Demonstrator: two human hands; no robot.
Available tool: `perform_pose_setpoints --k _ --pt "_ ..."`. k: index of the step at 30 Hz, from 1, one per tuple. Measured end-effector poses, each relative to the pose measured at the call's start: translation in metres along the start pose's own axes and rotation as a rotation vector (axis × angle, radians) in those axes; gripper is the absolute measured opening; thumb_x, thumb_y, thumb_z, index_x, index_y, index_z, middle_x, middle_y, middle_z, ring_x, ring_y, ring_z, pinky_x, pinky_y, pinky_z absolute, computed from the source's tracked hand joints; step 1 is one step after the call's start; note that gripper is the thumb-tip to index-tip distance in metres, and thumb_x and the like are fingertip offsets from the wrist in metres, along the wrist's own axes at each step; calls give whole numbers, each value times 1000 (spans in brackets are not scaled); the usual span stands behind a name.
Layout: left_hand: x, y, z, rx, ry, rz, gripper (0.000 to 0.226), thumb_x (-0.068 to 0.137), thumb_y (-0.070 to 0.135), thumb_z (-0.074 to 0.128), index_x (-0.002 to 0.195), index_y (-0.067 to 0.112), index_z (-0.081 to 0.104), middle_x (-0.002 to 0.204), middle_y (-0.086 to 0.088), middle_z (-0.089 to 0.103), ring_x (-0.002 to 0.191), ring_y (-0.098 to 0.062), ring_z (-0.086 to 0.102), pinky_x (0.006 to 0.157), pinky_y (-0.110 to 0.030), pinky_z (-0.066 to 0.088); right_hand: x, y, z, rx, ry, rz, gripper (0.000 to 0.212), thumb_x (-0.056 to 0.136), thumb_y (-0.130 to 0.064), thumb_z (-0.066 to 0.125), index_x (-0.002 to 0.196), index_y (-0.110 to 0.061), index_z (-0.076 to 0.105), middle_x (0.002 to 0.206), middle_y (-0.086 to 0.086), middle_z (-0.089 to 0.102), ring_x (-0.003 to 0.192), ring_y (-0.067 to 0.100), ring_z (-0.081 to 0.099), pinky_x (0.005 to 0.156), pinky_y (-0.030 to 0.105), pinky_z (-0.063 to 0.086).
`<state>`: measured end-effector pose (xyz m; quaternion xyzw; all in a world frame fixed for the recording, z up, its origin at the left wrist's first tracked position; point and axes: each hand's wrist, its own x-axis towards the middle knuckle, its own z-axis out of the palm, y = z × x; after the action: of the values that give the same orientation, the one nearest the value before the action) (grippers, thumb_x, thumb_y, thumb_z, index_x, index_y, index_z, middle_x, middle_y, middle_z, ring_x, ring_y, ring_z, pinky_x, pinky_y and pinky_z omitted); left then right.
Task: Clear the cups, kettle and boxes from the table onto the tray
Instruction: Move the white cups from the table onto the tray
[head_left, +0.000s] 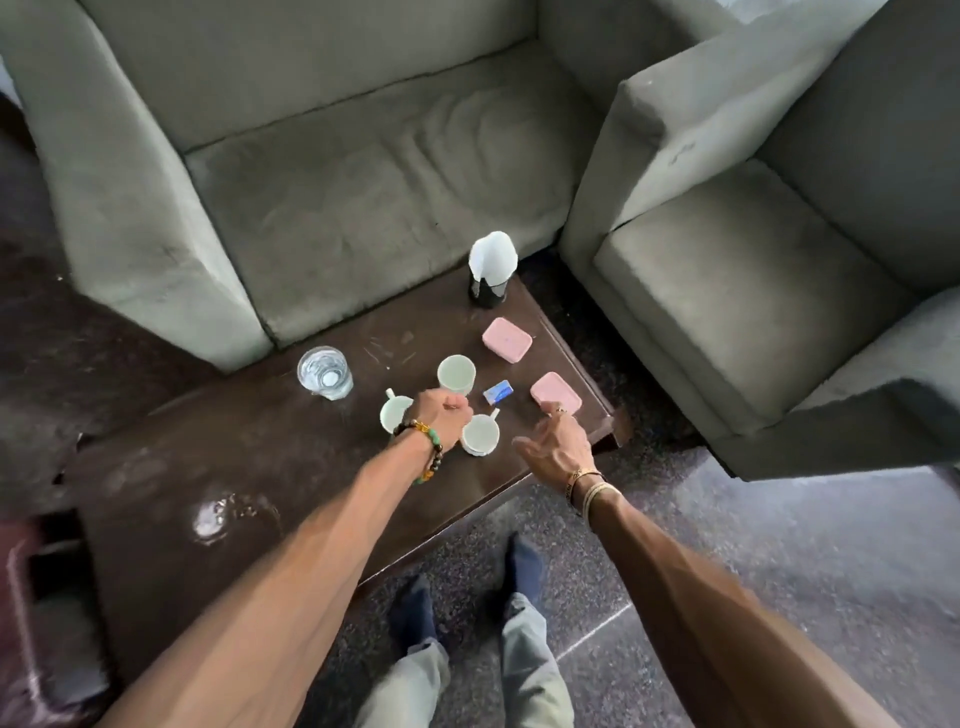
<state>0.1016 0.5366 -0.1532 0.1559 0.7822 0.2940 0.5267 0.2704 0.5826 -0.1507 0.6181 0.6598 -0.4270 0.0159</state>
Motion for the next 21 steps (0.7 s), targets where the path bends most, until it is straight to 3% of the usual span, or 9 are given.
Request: perform_pose_setpoints --k 5,9,12,15,18,21 --pt "46 -39 17 46 52 -91 28 83 7 64 111 8 65 116 -18 67 110 -36 63 97 -46 52 48 34 43 -45 -141 8 74 74 -23 81 136 -6 44 124 12 58 108 27 59 89 32 48" --pt "75 -57 29 83 57 -118 39 86 1 60 125 4 59 127 -19 62 117 -33 59 101 -40 48 79 51 66 -71 -187 26 70 69 -19 82 129 -6 48 122 12 58 108 26 59 83 25 45" --pt "89 -65 38 85 55 -140 47 86 -1 57 131 11 55 134 -11 58 124 -24 55 107 -33 43 100 55 78 -35 -226 62 83 70 -16 80 141 -5 39 133 13 53 118 26 56 99 34 47" --pt "101 -70 48 128 28 -115 55 86 0 51 138 18 49 141 -6 51 131 -21 47 112 -35 37 119 59 89 8 -238 78 92 68 -19 83 146 -9 36 139 9 49 122 24 55 103 35 46" --pt "113 -73 57 135 3 -101 59 85 -1 46 140 20 47 145 -1 48 135 -19 43 115 -31 32 133 62 102 26 -241 88 86 67 -23 83 141 -15 41 127 1 54 109 17 58 88 23 46" --pt "121 -80 62 131 17 -124 56 85 2 48 138 20 51 143 0 51 133 -20 46 112 -30 35 138 65 113 -36 -235 35 55 63 -26 80 113 -23 56 99 -5 61 85 15 60 63 20 43"
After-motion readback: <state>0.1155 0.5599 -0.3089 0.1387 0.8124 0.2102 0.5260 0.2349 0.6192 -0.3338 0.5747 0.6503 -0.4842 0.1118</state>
